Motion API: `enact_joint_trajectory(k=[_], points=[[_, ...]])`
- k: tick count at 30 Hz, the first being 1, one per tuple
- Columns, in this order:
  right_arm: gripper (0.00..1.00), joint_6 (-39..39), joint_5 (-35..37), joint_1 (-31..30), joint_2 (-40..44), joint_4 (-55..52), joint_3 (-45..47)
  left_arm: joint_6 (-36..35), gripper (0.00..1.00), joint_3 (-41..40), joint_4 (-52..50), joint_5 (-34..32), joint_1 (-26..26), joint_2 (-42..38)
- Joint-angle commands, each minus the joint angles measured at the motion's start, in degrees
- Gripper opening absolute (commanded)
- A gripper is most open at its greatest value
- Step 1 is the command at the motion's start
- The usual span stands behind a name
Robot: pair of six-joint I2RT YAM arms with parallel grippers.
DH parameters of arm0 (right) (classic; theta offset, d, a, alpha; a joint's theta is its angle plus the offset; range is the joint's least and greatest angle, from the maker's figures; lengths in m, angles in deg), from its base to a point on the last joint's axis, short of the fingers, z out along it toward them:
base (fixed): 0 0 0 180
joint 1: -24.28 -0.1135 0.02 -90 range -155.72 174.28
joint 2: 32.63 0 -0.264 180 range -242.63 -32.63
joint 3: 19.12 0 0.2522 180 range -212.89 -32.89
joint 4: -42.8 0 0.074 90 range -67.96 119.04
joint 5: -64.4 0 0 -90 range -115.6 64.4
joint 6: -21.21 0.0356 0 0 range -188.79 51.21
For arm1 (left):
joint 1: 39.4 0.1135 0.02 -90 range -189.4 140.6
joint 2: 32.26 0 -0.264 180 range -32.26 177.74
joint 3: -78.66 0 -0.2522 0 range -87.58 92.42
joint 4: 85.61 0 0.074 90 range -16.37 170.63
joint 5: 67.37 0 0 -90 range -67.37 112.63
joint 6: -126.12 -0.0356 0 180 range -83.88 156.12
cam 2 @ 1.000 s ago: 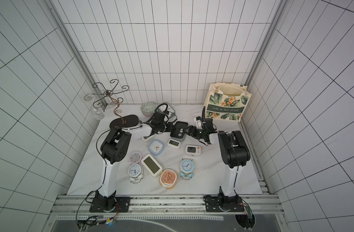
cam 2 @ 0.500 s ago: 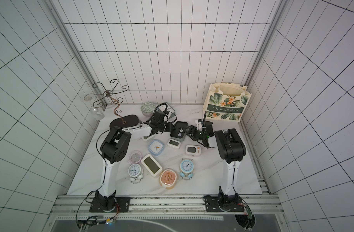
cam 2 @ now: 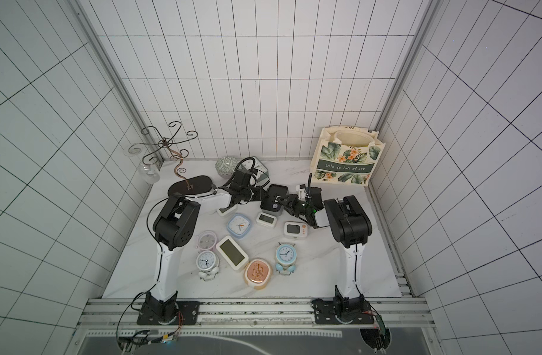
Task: Put the alarm clock into the canvas bag
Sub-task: Pick up the alarm from the center of the board.
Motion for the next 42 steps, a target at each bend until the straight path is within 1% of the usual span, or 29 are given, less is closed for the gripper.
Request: enact_joint_trajectory(k=[1, 3, 5, 7, 9, 11, 12, 13, 14, 16, 19, 22, 24, 26, 29, 32, 36, 38, 40, 42], points=[[0.29, -6.9, 1.8, -0.7, 5.1, -4.7, -3.1, 0.8, 0.27, -1.2, -2.4, 0.3, 1.3, -2.1], [0.26, -12.6, 4.4, -0.6, 9.3, -9.6, -4.1, 1.9, 0.41, -1.7, -1.9, 1.7, 3.2, -6.4], [0.24, -20.5, 7.3, -0.6, 13.6, -14.2, -5.4, 3.4, 0.5, -2.3, -1.3, 3.7, 5.3, -12.2], [0.23, -30.1, 11.0, -0.9, 18.2, -19.8, -7.9, 5.0, 0.58, -3.8, 1.1, 4.9, 7.0, -18.8], [0.23, -42.6, 17.1, -2.0, 22.4, -25.8, -11.2, 6.3, 0.68, -4.2, 2.9, 5.0, 8.1, -25.3], [0.22, -54.1, 22.8, -3.0, 25.6, -29.1, -13.7, 7.3, 0.75, -4.6, 5.2, 4.7, 8.6, -30.5], [0.22, -59.2, 24.7, -3.5, 26.8, -30.4, -15.2, 8.4, 0.79, -5.5, 8.0, 4.1, 8.6, -33.0], [0.22, -63.8, 26.6, -3.9, 27.7, -31.0, -16.2, 10.0, 0.84, -6.4, 10.9, 4.0, 8.7, -34.9], [0.23, -68.6, 28.4, -4.7, 28.9, -31.0, -17.1, 12.0, 0.86, -6.1, 12.1, 3.8, 8.9, -36.4], [0.24, -76.9, 31.7, -6.6, 31.5, -29.1, -17.1, 13.5, 0.87, -2.7, 9.5, 4.1, 8.8, -37.1], [0.23, -87.3, 35.2, -9.5, 35.3, -23.2, -15.7, 16.2, 0.88, 2.8, 5.7, 7.6, 8.5, -35.8], [0.22, -97.9, 38.5, -12.8, 37.4, -16.2, -14.2, 19.6, 0.88, 2.9, 6.2, 8.7, 8.2, -36.4], [0.22, -104.6, 40.6, -14.7, 37.2, -13.8, -15.0, 20.9, 0.88, 2.6, 5.8, 9.8, 8.1, -37.4], [0.22, -111.3, 43.3, -17.0, 36.3, -12.7, -16.4, 21.4, 0.88, 2.1, 4.1, 10.2, 8.1, -39.0], [0.23, -121.9, 45.7, -20.4, 35.2, -8.4, -15.7, 21.9, 0.88, 0.7, 2.6, 9.5, 8.2, -41.7], [0.24, -127.0, 47.7, -22.4, 33.5, -6.9, -16.9, 22.3, 0.89, 0.5, 0.6, 10.6, 8.3, -43.1], [0.24, -132.1, 48.9, -23.9, 32.6, -4.4, -17.2, 21.6, 0.89, -1.1, -3.3, 8.4, 8.6, -45.5], [0.24, -134.6, 49.1, -24.4, 32.6, -1.2, -15.8, 22.4, 0.9, -2.2, -3.6, 8.4, 8.7, -46.1], [0.25, -137.6, 49.8, -25.1, 32.6, 4.1, -13.9, 24.0, 0.9, -3.5, -3.2, 9.7, 8.9, -46.4], [0.25, -139.5, 50.9, -25.4, 32.7, 7.2, -13.3, 23.4, 0.9, -3.6, -5.4, 10.2, 8.8, -47.0]])
